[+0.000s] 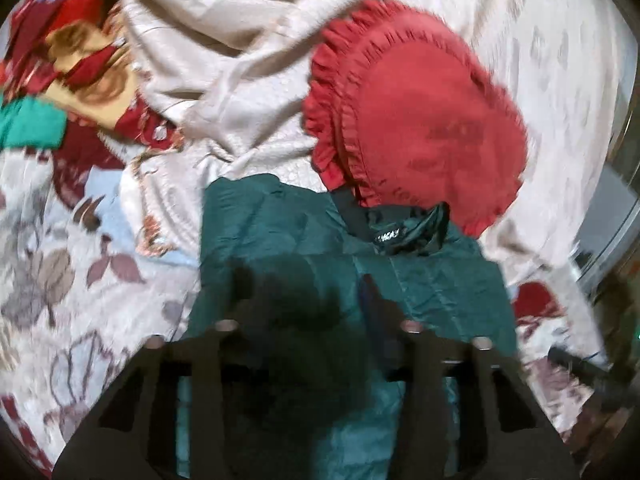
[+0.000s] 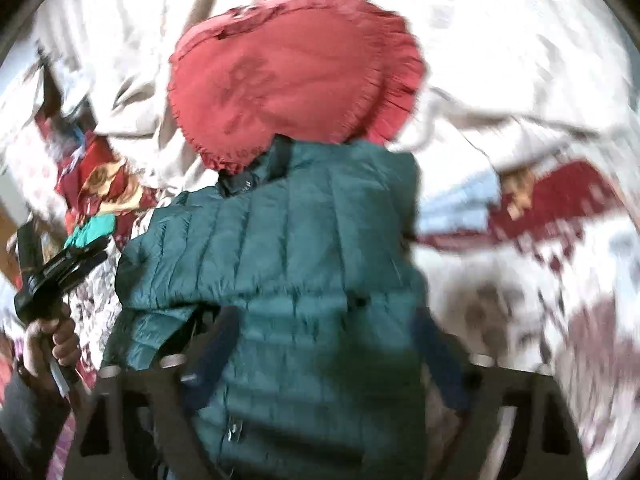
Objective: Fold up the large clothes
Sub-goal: 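Press the folded jacket flat with both tools near the collar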
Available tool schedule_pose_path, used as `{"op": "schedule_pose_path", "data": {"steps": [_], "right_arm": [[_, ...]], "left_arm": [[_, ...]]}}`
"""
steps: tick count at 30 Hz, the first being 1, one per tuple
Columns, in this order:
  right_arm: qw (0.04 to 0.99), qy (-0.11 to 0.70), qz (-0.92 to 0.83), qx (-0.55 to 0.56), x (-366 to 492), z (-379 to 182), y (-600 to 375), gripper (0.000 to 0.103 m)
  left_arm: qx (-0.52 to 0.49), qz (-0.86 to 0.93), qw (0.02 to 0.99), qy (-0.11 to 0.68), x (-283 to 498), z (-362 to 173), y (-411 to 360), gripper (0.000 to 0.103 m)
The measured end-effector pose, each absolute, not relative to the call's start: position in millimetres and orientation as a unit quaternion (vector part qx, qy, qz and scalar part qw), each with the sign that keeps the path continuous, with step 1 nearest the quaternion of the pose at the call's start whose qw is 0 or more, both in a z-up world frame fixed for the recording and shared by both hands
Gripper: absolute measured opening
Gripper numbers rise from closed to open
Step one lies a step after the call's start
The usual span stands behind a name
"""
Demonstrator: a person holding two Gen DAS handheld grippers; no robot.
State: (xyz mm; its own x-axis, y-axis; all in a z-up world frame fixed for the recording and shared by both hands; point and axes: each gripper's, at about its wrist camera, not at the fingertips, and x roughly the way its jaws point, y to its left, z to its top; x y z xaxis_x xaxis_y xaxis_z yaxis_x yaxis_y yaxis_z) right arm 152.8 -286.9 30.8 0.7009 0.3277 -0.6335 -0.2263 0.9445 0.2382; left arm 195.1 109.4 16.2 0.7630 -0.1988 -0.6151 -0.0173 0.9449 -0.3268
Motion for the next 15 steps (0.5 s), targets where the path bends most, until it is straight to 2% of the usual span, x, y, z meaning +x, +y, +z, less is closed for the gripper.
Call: {"op": "schedule_pose_path", "data": {"steps": [1,2,7,11,15], "right_arm": [[0.920,0.364,0.136,0.056,166.9,31.7,-282.3,0.032],[0.919,0.369,0.126,0.052,180.1,32.6,-278.4,0.030],[0.934,0.329,0.133,0.049,225.5,36.2,-263.5,0.030],[0.909,0.406,0.096,-0.004,266.2,-25.6,-253.1,0.031],[0.913,0.386,0.124,0.045,264.6,-45.4,-268.3,0.032]], "left_arm": [[-0.151,-0.042,0.926,0.342,200.1,15.1,104.2,0.025],[-0.145,-0.036,0.928,0.342,206.6,13.4,99.4,0.024],[-0.125,0.011,0.917,0.378,233.4,-23.6,95.7,0.021],[-0.113,0.002,0.914,0.390,230.3,-67.2,94.8,0.019],[-0.098,0.013,0.919,0.382,228.5,-70.0,90.7,0.019]]}}
